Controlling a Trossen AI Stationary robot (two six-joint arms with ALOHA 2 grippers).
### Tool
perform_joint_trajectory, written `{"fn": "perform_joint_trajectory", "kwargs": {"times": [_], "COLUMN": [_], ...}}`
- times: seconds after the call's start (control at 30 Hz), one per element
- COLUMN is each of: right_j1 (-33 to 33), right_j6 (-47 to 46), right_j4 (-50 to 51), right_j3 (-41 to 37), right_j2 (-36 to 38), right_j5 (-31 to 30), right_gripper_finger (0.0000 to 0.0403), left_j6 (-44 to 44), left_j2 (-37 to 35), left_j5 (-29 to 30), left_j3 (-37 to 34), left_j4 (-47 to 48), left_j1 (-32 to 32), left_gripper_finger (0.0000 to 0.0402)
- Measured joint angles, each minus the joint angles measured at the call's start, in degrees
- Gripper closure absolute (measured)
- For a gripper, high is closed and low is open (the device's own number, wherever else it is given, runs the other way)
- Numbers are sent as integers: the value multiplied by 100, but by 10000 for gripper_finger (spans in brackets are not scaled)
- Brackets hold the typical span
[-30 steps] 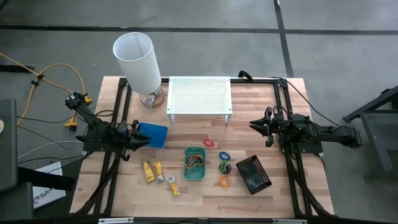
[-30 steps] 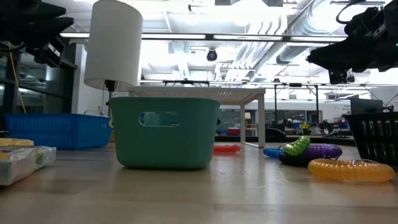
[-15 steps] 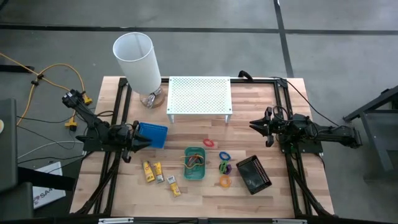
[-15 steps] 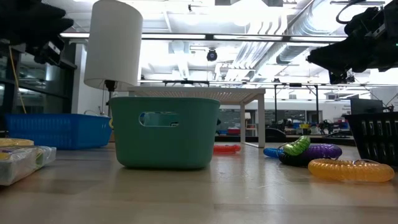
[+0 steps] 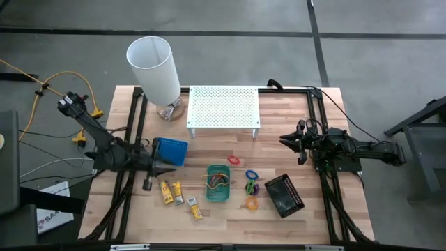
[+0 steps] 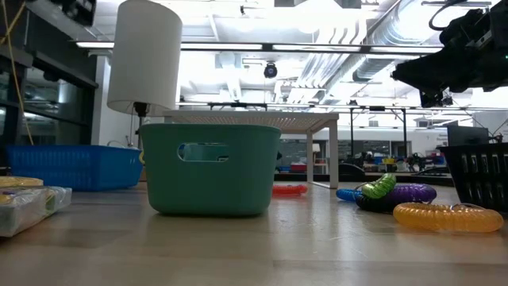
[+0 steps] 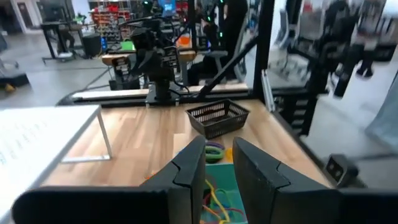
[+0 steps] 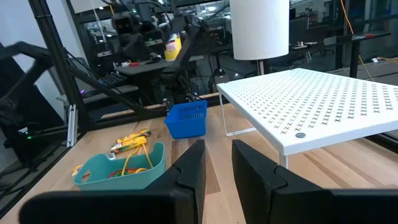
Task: Pick & Place Office Desk Supplies
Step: Put the yellow crayon box into the blue bin
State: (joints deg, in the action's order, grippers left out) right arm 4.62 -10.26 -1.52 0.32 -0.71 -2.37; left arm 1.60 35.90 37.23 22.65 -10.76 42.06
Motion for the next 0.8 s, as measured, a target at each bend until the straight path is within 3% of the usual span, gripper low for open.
{"fn": "perform_joint_trajectory", "kwargs": {"times": [0.13, 0.37, 0.53, 0.8], "right_j1": [2, 0, 0, 1], "right_j6": [-2, 0, 0, -2], "right_j4": [0, 0, 0, 0], "right_j3": [0, 0, -1, 0], "right_j2": [0, 0, 0, 0], "right_j5": [0, 0, 0, 0], "right_gripper_finger": [337, 337, 337, 337], "left_j6": [-184, 125, 33, 115], "left_j2": [763, 1775, 2209, 2828], "left_j5": [-246, -1485, -2208, -3855], "left_j3": [488, 1064, 1203, 1209], "left_j4": [28, 159, 201, 236], "left_j1": [-216, -710, -927, -1382], "left_gripper_finger": [323, 323, 323, 323]}}
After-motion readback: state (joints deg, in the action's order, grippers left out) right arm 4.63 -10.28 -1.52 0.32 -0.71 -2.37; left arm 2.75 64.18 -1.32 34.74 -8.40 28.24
